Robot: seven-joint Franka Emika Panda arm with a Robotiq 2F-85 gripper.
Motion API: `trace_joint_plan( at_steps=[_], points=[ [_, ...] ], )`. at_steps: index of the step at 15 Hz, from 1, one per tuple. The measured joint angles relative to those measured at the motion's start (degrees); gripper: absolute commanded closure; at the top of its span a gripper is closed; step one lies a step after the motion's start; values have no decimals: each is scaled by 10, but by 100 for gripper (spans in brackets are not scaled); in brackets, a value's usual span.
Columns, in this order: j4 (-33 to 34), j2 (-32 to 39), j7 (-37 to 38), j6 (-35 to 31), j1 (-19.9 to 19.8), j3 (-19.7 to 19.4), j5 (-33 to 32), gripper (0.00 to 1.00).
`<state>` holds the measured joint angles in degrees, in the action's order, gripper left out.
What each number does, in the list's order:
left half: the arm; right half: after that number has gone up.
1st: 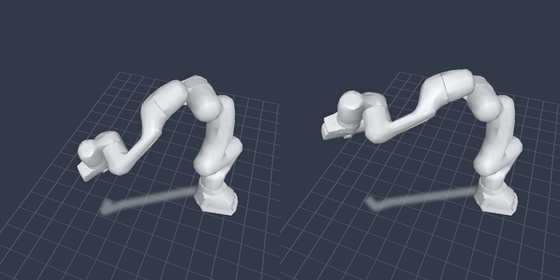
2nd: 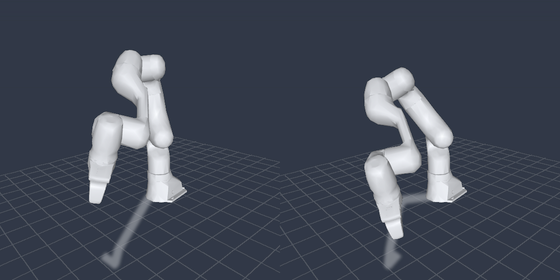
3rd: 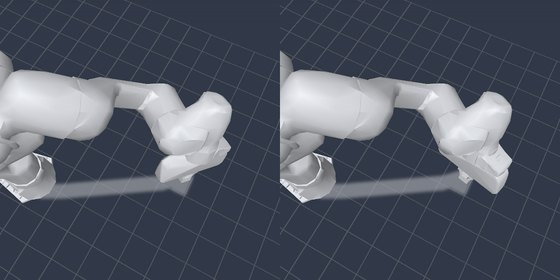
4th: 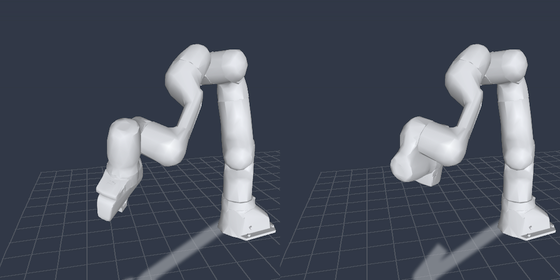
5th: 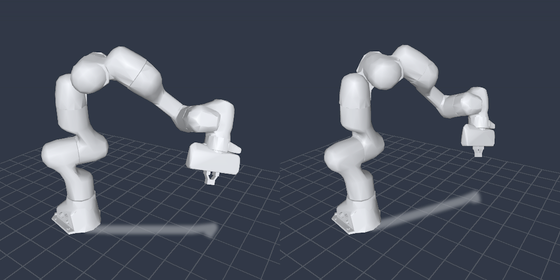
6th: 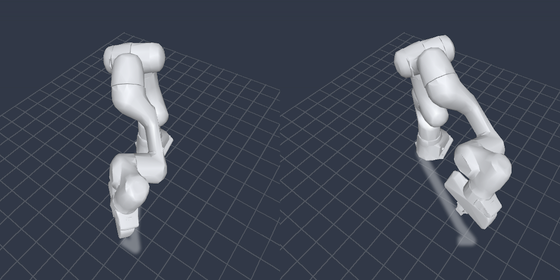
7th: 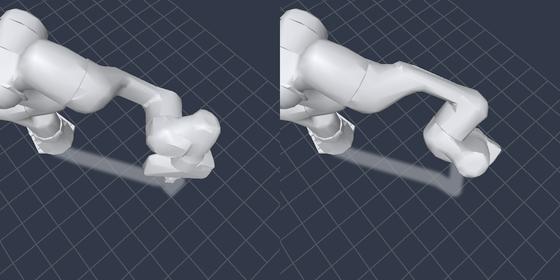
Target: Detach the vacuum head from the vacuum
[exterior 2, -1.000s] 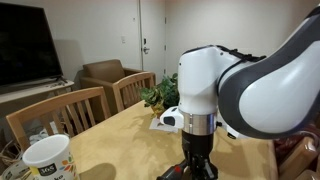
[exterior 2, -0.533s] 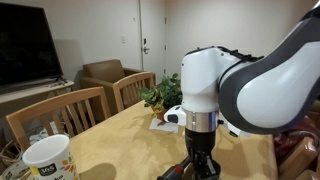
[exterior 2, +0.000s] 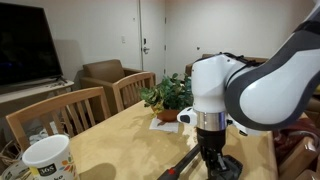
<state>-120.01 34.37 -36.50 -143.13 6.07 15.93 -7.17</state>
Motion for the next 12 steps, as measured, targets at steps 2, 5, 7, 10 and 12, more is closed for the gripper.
trace_joint_plan(
  at_steps=[2, 5, 7, 10, 12],
  points=[
    [-5, -3, 0, 0, -4, 0, 0, 100],
    [-8, -8, 0, 0, -3, 1, -1, 100],
    [-8, -10, 0, 0, 4, 3, -5, 100],
    [-6, -20, 9, 3, 24, 3, -16, 100],
    [-3, -33, 21, 14, 35, 2, -25, 100]
  ],
)
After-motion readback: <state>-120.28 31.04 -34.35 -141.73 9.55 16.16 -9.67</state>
